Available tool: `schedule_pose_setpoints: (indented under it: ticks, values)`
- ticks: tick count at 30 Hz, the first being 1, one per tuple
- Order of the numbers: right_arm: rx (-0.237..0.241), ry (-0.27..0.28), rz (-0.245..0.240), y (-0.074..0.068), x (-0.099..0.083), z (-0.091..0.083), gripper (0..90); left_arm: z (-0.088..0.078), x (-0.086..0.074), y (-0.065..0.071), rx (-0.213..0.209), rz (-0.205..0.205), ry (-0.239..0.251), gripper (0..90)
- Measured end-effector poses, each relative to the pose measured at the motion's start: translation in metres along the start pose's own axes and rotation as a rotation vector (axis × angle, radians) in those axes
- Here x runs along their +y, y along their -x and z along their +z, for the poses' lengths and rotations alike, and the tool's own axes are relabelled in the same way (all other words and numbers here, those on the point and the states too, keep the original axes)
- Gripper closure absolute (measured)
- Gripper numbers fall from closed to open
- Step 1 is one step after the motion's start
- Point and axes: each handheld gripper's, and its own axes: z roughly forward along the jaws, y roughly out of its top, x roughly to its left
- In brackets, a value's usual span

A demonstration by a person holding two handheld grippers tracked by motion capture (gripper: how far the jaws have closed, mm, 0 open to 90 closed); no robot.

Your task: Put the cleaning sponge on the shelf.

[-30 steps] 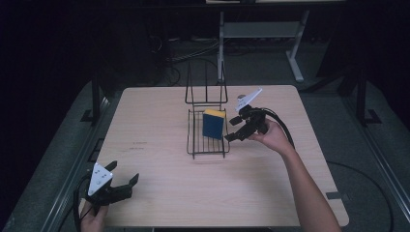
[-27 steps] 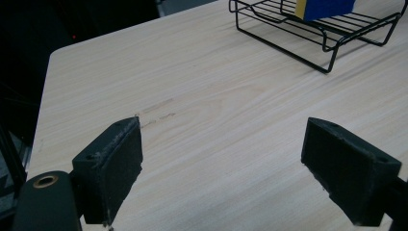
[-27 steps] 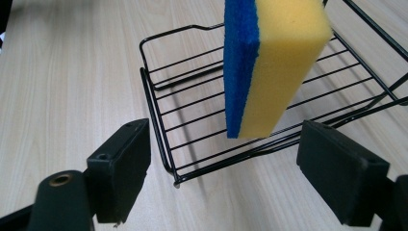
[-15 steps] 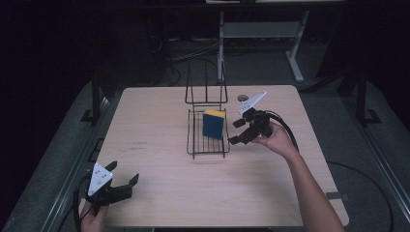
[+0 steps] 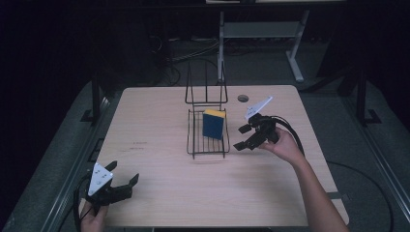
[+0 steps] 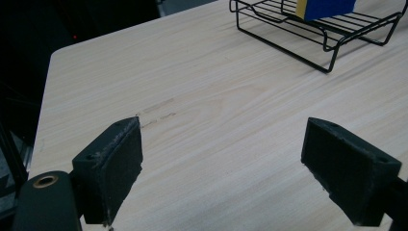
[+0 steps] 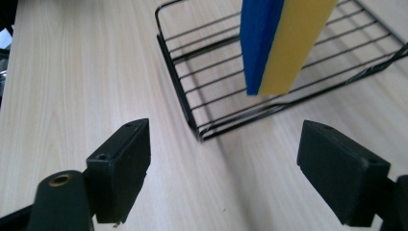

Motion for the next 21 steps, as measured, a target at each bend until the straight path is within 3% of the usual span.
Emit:
schedule_pose_setpoints:
  ticks: [5, 9, 11, 21]
  values:
    - [-0.012, 0.017, 0.005, -0.003, -0.008, -0.002, 18.7, 0.0, 0.0, 0.0, 0.003, 0.002, 0.002, 13.9]
    - [-0.005, 0.0, 0.016, -0.004, -0.012, -0.003, 18.7, 0.0, 0.0, 0.0, 0.003, 0.0, 0.003, 13.9]
    - [-0.024, 0.01, 0.008, -0.007, -0.019, -0.007, 18.7, 0.0, 0.0, 0.001, 0.001, 0.001, -0.001, 13.9]
    - [-0.038, 0.024, 0.046, -0.012, -0.041, -0.018, 18.7, 0.0, 0.0, 0.001, -0.002, 0.005, -0.005, 13.9]
